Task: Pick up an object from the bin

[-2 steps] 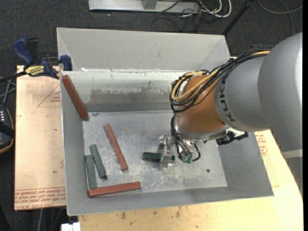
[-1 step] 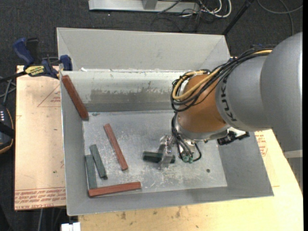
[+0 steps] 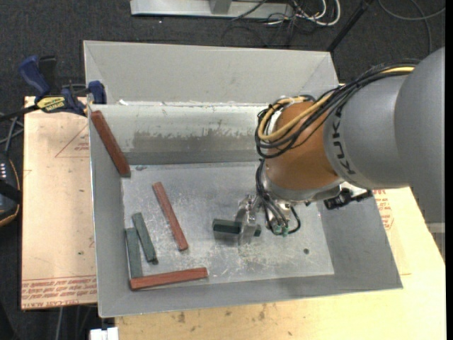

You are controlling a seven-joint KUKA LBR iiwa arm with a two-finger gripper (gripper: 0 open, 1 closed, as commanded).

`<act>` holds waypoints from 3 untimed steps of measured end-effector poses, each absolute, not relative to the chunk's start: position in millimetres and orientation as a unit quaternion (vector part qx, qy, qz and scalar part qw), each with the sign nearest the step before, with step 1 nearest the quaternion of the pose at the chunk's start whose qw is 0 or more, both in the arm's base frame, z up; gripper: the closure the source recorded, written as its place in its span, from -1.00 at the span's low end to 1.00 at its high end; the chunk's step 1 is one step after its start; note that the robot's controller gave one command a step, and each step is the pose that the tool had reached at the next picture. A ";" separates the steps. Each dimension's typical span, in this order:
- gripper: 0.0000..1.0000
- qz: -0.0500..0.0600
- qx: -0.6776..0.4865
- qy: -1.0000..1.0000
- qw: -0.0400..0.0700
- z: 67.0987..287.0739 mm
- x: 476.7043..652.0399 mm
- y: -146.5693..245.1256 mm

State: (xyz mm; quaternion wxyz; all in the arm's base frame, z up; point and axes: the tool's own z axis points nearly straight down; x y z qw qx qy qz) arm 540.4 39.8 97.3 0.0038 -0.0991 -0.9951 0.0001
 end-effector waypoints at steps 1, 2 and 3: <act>1.00 0.000 -0.099 -0.995 0.001 116.7 542.1 40.0; 1.00 -0.001 -0.099 -0.995 0.000 134.9 542.9 40.0; 1.00 0.000 -0.099 -0.995 0.001 150.6 542.2 40.0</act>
Offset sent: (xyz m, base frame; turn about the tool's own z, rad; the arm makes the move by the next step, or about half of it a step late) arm 0.0001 0.0000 0.0138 0.0000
